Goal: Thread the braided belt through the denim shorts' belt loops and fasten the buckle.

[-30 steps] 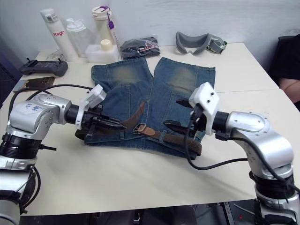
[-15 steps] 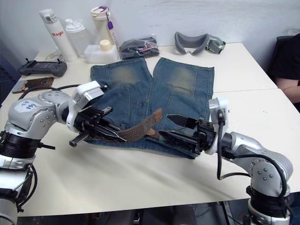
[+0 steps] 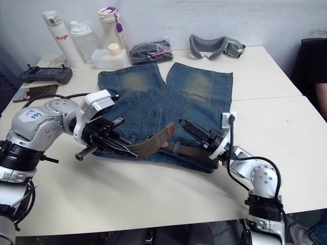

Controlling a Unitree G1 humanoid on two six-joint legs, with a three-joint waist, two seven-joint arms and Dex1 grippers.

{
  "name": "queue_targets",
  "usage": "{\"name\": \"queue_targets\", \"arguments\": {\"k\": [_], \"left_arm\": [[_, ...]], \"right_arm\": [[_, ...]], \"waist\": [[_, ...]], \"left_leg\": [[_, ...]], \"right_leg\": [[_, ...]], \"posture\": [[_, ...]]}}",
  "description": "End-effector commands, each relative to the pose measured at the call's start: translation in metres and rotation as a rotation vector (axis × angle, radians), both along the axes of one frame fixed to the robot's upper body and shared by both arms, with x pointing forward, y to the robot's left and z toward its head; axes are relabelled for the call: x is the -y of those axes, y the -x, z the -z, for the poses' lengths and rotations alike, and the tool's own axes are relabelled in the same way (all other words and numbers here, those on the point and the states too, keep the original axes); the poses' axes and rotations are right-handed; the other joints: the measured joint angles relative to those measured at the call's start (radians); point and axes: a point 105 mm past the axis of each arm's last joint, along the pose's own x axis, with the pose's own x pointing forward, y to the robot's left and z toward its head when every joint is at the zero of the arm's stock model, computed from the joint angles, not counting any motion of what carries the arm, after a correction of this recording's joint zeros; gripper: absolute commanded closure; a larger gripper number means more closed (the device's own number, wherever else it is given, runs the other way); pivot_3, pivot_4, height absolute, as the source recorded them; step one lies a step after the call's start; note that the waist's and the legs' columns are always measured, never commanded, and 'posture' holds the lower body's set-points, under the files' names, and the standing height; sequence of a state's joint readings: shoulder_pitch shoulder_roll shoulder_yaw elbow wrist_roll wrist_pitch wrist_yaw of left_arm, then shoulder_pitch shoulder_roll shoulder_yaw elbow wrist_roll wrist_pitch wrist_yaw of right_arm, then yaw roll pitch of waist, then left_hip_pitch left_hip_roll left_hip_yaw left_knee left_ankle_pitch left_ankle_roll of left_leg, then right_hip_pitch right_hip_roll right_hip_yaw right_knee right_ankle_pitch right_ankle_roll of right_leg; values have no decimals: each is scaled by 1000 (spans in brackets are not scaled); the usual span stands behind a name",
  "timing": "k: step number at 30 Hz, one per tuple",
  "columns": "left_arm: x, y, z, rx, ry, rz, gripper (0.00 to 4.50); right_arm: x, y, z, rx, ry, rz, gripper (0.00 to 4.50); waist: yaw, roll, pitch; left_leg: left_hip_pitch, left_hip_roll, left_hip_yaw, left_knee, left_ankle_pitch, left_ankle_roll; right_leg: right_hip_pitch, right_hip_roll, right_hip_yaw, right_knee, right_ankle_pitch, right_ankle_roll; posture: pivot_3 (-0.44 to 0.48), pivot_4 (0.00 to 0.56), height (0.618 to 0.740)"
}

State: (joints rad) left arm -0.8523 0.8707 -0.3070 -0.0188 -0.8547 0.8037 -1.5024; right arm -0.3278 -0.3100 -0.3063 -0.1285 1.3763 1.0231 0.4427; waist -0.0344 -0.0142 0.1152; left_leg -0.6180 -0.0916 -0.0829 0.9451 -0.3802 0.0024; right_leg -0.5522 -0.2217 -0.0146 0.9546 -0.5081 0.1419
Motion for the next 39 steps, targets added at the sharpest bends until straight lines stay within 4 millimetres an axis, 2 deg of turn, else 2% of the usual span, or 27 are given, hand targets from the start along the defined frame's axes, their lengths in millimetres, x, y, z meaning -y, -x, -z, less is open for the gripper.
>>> {"name": "queue_targets", "arguments": {"k": [1,5,11,13,16,18,20,23,26,31,39], "left_arm": [[-4,11,-10,8,28,112,4324],[-5,9,-10,18,25,95,4324],[-2,6,-12,28,37,76,4324],[-2,7,-12,26,41,82,4324],[-3,10,-16,21,55,98,4324],[-3,10,-17,23,59,99,4324],[-3,10,-17,26,59,95,4324],[-2,8,-17,29,61,86,4324],[-1,8,-12,37,37,84,4324],[2,10,-8,38,28,90,4324],[2,7,-7,46,29,80,4324]], "right_arm": [[-9,7,-24,66,-201,-137,0],[-8,23,-39,125,-271,-220,0],[-12,22,-33,115,-230,-217,0],[-13,18,-29,102,-208,-194,0],[-2,-14,-11,38,-155,-7,0],[4,-21,-6,13,-186,32,0],[-3,-13,-10,25,-207,-30,0],[-20,12,-18,57,-231,-197,0],[-26,28,-20,65,-244,-283,0],[-28,32,-21,58,-276,-287,0],[-19,23,-24,56,-299,-218,0]], "waist": [[-2,0,0],[1,0,0],[1,0,0],[1,0,0],[0,0,0],[0,0,0],[2,1,0],[-2,1,0],[-2,1,0],[0,1,0],[1,1,0]], "left_leg": [[0,0,0,0,0,0],[1,-1,0,0,0,0],[1,-1,0,0,0,0],[1,-1,0,0,0,0],[1,-1,0,0,0,0],[1,-1,0,0,0,0],[1,-1,0,0,0,0],[1,-1,0,0,0,0],[1,-1,-1,0,0,0],[1,-1,0,0,0,0],[1,-1,0,0,0,0]], "right_leg": [[0,1,0,0,0,0],[0,1,3,2,0,0],[0,2,4,2,0,0],[0,2,4,2,0,0],[0,2,4,1,0,0],[0,2,4,1,0,0],[0,2,4,1,0,0],[-1,2,4,3,0,0],[-1,2,4,3,0,0],[0,2,5,1,0,0],[0,2,5,1,0,-1]], "posture": [[0,150,627],[0,150,627],[0,150,627],[0,150,627],[0,150,627],[0,150,627],[0,150,627],[0,150,627],[0,150,627],[0,150,627],[0,150,627]]}}
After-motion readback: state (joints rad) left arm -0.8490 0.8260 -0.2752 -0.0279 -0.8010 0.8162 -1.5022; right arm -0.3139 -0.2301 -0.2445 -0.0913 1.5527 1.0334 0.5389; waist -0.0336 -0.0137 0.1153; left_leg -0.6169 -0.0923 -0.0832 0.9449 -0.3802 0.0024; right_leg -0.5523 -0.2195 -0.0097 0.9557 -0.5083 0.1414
